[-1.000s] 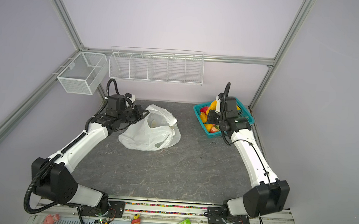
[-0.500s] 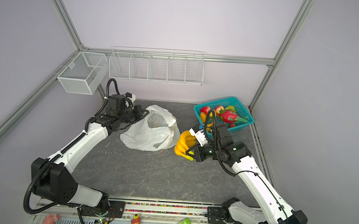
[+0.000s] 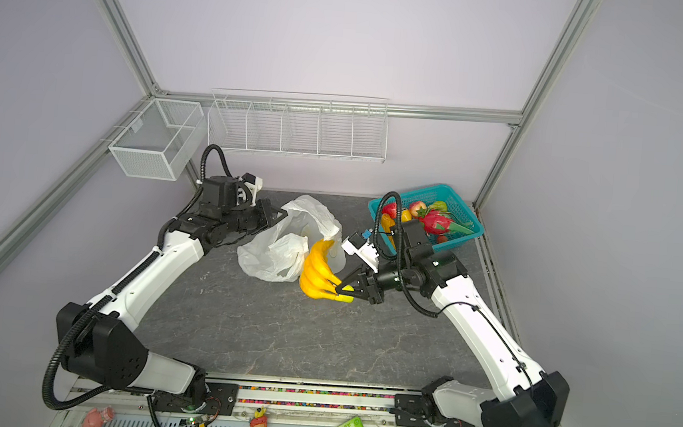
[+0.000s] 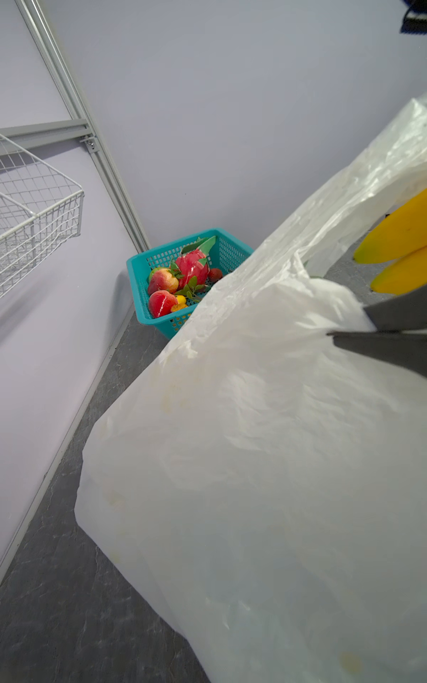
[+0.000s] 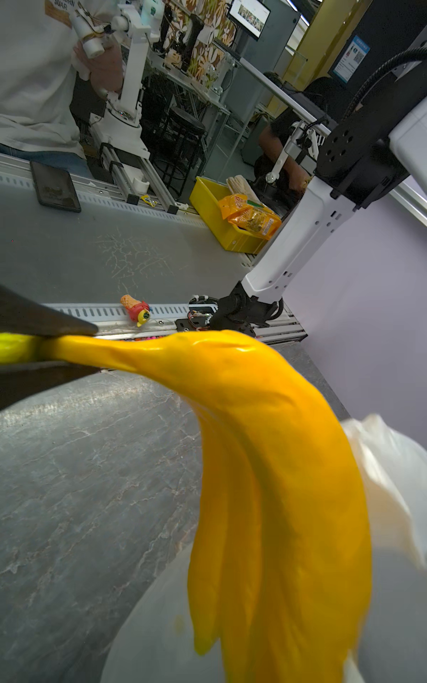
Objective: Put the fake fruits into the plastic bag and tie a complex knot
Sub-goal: 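Carry the bananas into the bag opening held by the left gripper, then open the right gripper to drop the bananas inside the bag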
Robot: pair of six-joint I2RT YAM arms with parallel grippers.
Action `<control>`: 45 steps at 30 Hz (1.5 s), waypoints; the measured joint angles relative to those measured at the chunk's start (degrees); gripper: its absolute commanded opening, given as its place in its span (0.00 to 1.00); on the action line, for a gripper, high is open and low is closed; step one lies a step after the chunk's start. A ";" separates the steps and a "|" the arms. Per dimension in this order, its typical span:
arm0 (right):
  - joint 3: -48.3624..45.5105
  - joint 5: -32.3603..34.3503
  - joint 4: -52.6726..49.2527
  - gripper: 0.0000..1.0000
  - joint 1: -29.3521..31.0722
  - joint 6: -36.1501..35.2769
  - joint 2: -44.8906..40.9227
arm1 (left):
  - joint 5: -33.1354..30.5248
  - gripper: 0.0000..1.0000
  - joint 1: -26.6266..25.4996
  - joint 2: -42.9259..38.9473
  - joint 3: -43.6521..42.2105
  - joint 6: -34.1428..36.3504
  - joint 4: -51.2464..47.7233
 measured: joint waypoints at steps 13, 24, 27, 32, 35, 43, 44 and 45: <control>5.84 -2.82 7.37 0.07 -3.43 -1.68 15.41 | 7.82 0.00 0.00 1.53 2.93 2.12 -2.40; 4.17 19.82 18.69 0.10 1.68 9.14 21.09 | 10.45 0.00 -0.46 1.55 2.93 0.11 -1.16; 3.54 25.27 23.08 0.11 3.91 13.03 21.97 | 10.21 0.00 -1.27 1.55 2.91 -1.03 -0.33; 3.56 35.47 29.66 0.15 6.23 19.69 25.81 | 9.46 0.00 -2.95 1.86 2.58 -2.89 0.94; 3.58 39.74 33.33 0.17 7.69 23.56 28.79 | 9.07 0.00 -3.56 1.86 1.62 -4.09 2.10; 3.74 40.39 40.59 0.38 9.16 30.86 36.02 | 6.86 0.00 -3.93 2.32 -0.02 -5.70 3.37; 3.74 39.89 40.79 0.42 9.16 31.32 36.35 | 6.43 0.00 -3.93 2.54 -0.09 -5.73 3.37; 3.72 39.47 40.79 0.45 9.14 31.58 36.39 | 5.90 0.00 -3.93 2.73 -0.13 -5.70 3.34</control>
